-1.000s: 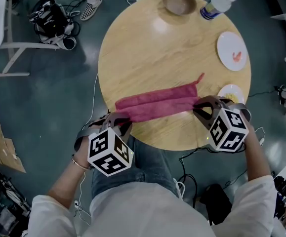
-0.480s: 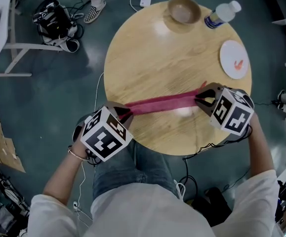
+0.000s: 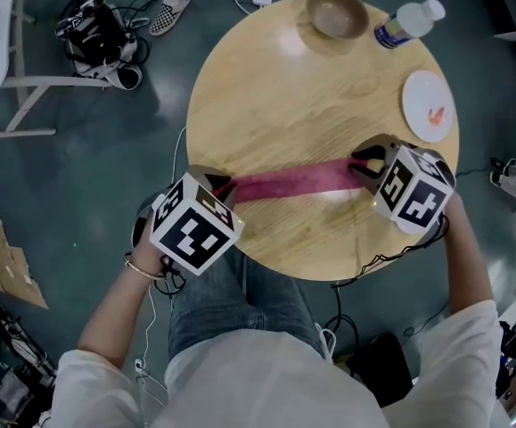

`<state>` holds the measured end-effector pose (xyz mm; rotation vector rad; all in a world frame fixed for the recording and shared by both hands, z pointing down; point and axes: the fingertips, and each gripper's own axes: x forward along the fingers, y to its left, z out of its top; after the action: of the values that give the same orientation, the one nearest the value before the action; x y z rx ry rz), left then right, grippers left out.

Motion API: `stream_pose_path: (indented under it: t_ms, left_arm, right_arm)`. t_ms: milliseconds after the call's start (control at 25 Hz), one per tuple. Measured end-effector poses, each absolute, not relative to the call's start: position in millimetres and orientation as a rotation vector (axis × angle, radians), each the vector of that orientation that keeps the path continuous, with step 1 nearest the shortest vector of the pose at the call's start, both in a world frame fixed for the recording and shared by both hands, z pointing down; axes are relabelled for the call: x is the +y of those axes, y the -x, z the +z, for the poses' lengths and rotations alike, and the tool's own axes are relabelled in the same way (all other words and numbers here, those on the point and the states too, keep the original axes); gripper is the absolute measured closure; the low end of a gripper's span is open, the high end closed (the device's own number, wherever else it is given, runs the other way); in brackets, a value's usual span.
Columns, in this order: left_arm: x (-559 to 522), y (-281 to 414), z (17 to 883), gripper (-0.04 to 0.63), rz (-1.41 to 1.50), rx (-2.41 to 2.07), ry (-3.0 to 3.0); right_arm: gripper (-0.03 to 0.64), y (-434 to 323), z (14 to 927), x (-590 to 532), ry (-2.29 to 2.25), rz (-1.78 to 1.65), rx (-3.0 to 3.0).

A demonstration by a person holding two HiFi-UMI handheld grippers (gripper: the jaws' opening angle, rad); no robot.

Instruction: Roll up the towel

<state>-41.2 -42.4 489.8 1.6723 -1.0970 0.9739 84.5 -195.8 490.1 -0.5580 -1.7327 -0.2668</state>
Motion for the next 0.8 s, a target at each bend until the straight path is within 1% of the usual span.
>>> stream_pose_path:
  t_ms: [280,560,800]
  left_arm:
    - [-48.3,51.8,492.9,0.548,1.008,-1.147,-1.657]
    - [-47.3,66.2,483.9,0.532,0.882,-1.154,-1.65]
    - [-42.8,82.4,467.3,0.532,0.869,-1.188,-1.654]
  right_arm:
    - [0.503,-77.2,491.1,-201.2,0.516,-0.259,-1.774]
    - [0.505,-72.2,481.8,-206.2,0.437,-0.213,-1.854]
    - [0.515,-65.1,451.0,-214.7,0.268,-0.138,-1.998]
